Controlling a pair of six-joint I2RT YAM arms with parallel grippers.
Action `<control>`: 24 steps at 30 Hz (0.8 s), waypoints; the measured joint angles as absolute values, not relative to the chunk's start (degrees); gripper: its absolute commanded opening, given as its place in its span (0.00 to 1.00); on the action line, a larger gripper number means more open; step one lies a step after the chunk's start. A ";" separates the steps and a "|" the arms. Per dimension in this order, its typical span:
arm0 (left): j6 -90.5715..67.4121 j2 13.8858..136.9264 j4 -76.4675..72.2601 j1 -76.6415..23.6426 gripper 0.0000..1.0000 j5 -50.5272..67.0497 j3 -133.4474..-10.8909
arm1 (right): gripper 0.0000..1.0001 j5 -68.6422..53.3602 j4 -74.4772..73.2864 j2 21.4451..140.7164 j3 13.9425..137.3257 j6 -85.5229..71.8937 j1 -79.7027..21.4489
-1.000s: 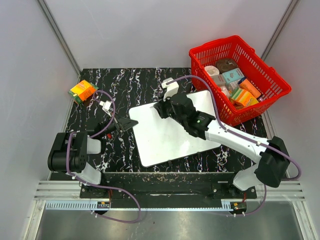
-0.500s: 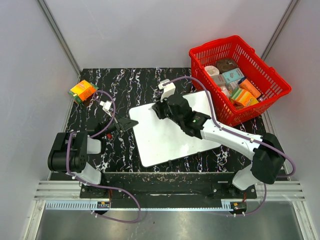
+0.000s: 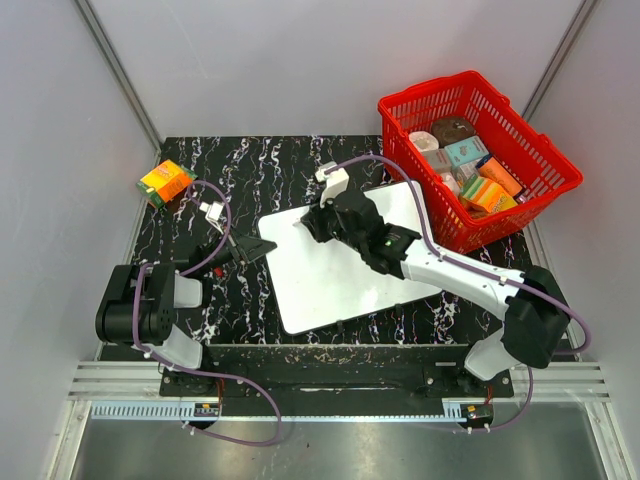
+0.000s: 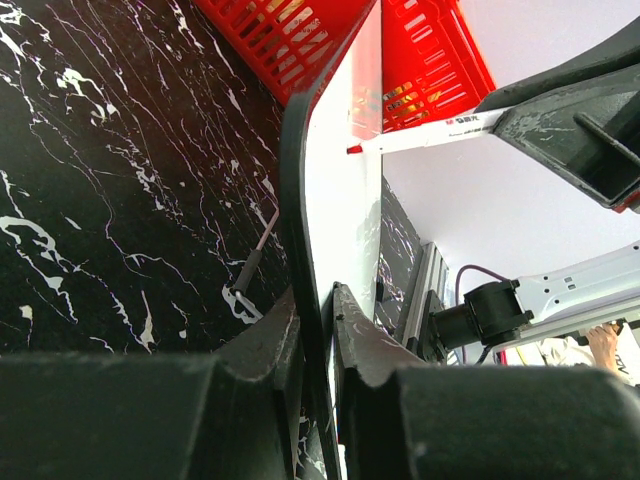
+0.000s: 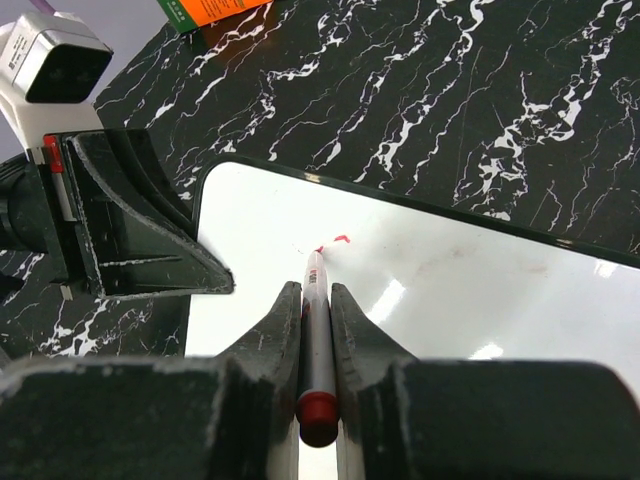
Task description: Write a sentence on the whiteboard
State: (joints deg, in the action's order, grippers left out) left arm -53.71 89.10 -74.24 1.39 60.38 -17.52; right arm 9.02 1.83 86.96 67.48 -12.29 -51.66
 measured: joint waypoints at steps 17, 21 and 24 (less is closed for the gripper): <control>-53.71 89.14 -74.24 1.39 0.00 60.45 -17.52 | 0.00 8.10 0.60 84.23 64.14 -13.26 -51.77; -53.69 89.17 -74.24 1.39 0.00 60.42 -17.52 | 0.00 8.88 0.58 84.16 64.07 -13.28 -51.81; -53.69 89.41 -74.26 1.39 0.00 60.42 -17.54 | 0.00 9.89 0.58 84.16 64.07 -13.30 -51.99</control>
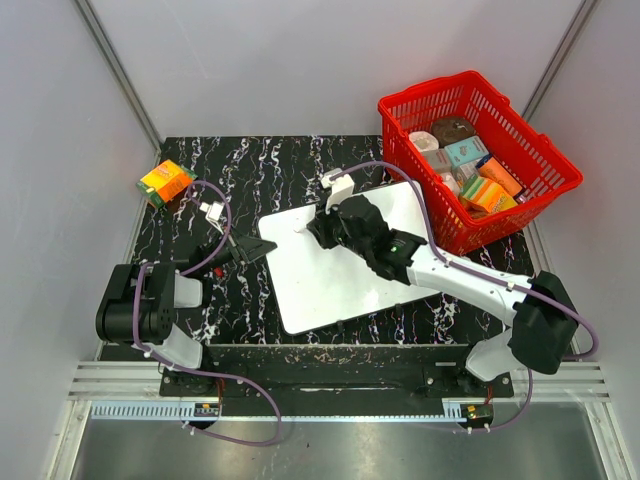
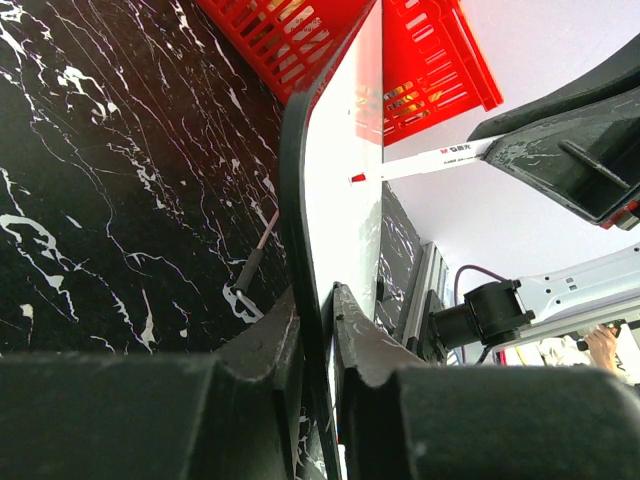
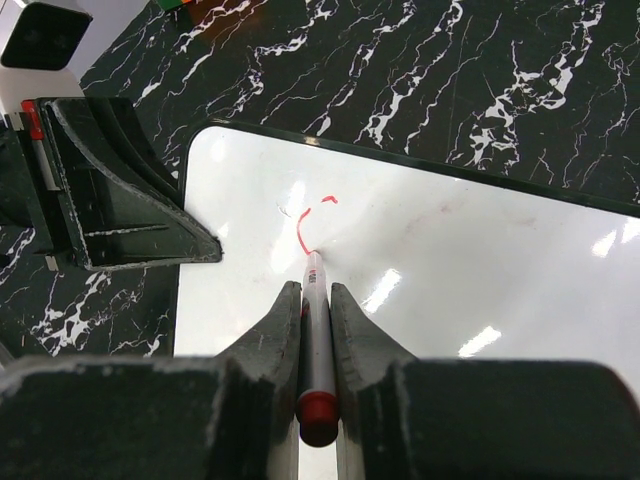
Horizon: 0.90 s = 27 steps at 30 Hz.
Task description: Write a sentence on the whiteboard
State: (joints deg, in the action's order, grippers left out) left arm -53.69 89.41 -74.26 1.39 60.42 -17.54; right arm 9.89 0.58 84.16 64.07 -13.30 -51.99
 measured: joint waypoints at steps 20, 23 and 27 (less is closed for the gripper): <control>-53.67 89.43 -74.65 1.39 0.00 60.84 -17.63 | 0.00 14.33 1.91 80.20 62.50 -13.17 -52.07; -53.67 89.43 -74.65 1.39 0.00 60.86 -17.63 | 0.00 14.55 1.91 81.41 62.76 -13.10 -52.07; -53.63 89.43 -74.56 0.82 0.00 60.66 -17.63 | 0.00 14.52 1.93 82.78 62.81 -13.10 -52.07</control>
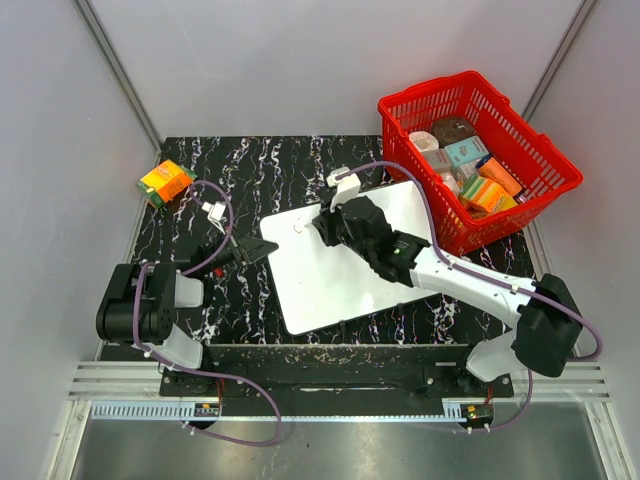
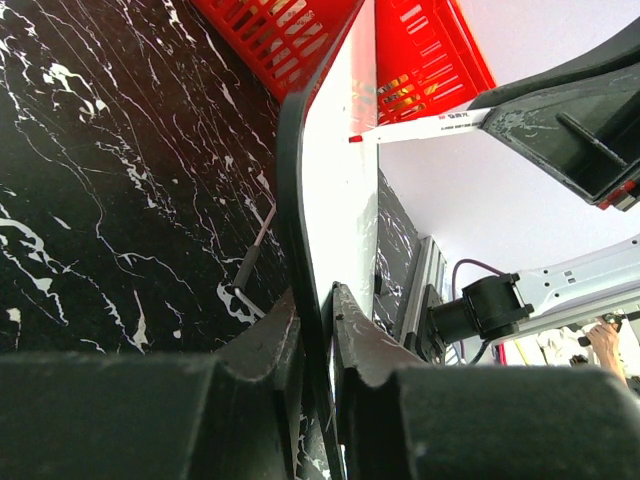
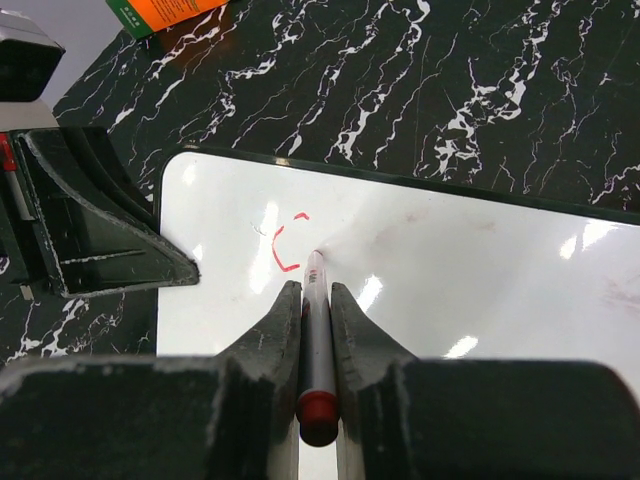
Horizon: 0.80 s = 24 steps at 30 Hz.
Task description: Write a sentence on the whiteboard
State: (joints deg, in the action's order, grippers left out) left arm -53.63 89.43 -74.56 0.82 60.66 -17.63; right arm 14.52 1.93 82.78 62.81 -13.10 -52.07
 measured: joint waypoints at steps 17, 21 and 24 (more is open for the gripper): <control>-53.60 89.47 -74.59 0.38 0.00 60.69 -17.63 | 0.00 13.98 2.15 83.07 63.20 -13.13 -52.07; -53.60 89.47 -74.56 0.36 0.00 60.66 -17.63 | 0.00 13.87 2.07 83.05 63.09 -13.19 -52.07; -53.60 89.49 -74.56 0.36 0.00 60.66 -17.63 | 0.00 13.80 1.89 82.81 62.83 -13.34 -52.07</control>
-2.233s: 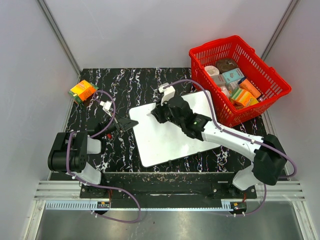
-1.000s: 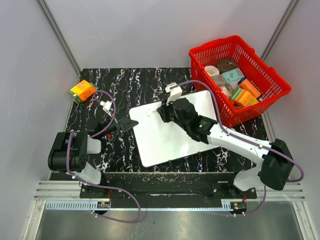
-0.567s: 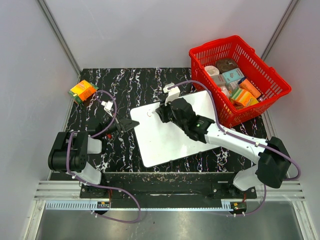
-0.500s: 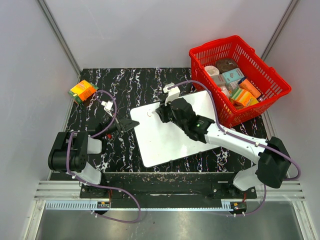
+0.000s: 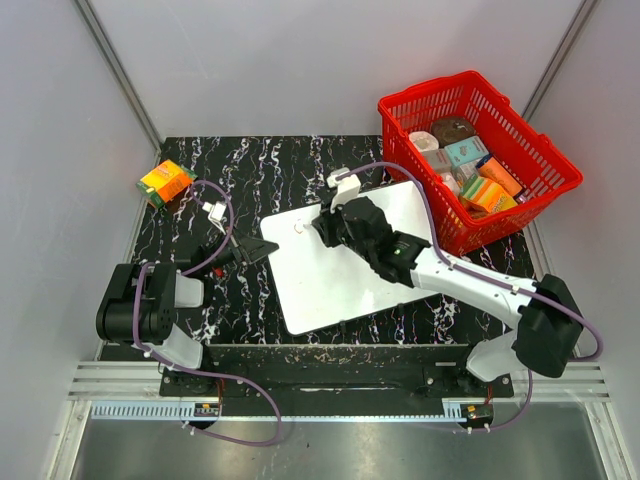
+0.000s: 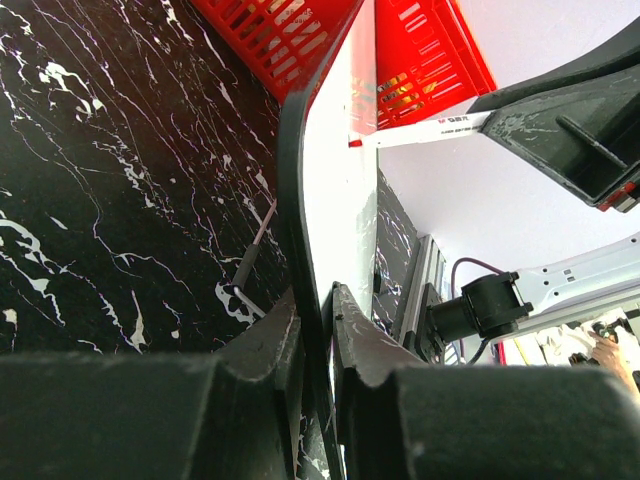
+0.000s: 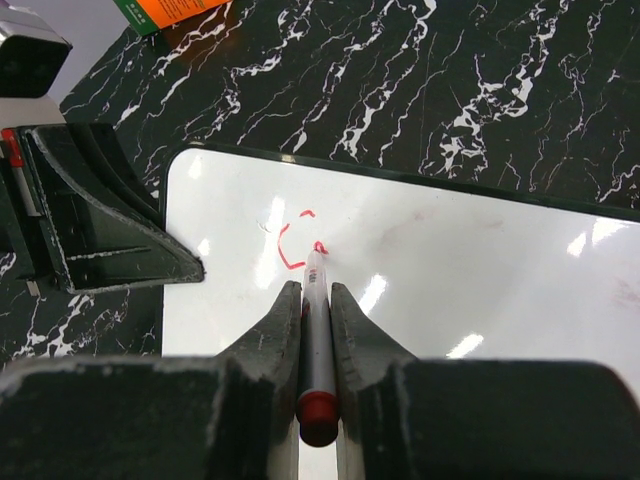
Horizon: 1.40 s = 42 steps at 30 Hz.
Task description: Write a sentence on the whiteboard
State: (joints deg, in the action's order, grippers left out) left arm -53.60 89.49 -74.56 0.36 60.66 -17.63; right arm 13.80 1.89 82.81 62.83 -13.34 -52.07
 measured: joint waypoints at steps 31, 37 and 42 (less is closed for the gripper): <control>-53.58 89.76 -74.67 0.30 0.00 60.73 -17.65 | 0.00 16.05 0.69 81.23 61.52 -13.87 -52.10; -53.58 89.76 -74.65 0.30 0.00 60.71 -17.65 | 0.00 15.94 1.32 82.15 62.30 -13.89 -52.10; -53.58 89.76 -74.65 0.30 0.00 60.73 -17.65 | 0.00 15.51 1.76 82.30 62.35 -13.93 -52.10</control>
State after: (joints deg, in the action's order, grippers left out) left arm -53.58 89.76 -74.65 0.30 60.73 -17.65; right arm 15.51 1.76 82.30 62.35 -13.93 -52.10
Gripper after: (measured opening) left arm 0.171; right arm 0.170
